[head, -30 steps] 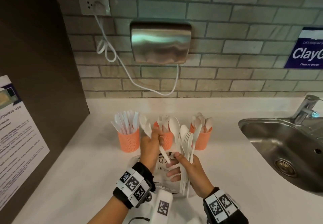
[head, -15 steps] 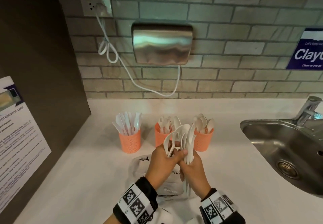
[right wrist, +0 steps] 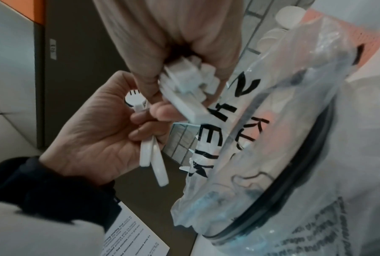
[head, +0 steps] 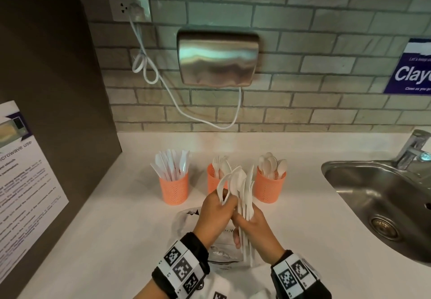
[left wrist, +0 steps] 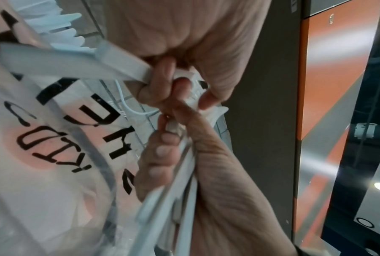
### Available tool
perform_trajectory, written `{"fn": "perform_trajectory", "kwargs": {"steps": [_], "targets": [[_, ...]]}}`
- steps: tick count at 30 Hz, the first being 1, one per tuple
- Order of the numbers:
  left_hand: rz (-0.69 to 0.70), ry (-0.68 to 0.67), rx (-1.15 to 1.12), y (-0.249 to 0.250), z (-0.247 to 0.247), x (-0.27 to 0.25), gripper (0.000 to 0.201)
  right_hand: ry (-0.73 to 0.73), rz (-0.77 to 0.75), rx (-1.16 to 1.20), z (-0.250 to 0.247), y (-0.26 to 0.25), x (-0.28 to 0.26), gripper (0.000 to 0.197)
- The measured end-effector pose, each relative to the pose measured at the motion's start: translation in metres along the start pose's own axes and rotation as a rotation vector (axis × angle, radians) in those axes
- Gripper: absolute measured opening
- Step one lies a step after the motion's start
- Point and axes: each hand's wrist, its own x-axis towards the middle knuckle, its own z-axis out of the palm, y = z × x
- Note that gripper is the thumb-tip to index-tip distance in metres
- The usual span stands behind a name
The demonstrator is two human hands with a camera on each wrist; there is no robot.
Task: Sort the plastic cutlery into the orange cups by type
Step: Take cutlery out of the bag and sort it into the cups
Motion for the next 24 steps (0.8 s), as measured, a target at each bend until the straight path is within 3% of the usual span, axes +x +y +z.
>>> {"fn": "perform_trajectory", "kwargs": {"steps": [3, 7, 10, 15, 19, 24], "targets": [[-0.06, 0.104, -0.046, -0.001, 0.002, 0.003, 0.025, -0.045, 0.0, 0.012, 0.002, 0.0, 0.0, 0.026], [-0.053, 0.154, -0.083, -0.001, 0.0, 0.011, 0.014, -0.025, 0.005, 0.015, 0.0, 0.005, 0.002, 0.033], [-0.045, 0.241, -0.185, 0.009, -0.005, 0.018, 0.024, -0.017, 0.033, 0.002, -0.001, 0.01, 0.003, 0.042], [0.039, 0.417, -0.215, 0.024, -0.022, 0.03, 0.038, 0.166, 0.037, -0.249, -0.002, 0.022, 0.004, 0.02], [0.018, 0.302, -0.185, 0.017, -0.025, 0.029, 0.02, 0.32, -0.034, -0.446, -0.008, 0.026, 0.011, 0.024], [0.047, 0.116, -0.136, 0.014, -0.014, 0.012, 0.004, 0.354, -0.013, -0.618, -0.015, 0.023, 0.013, 0.022]]}}
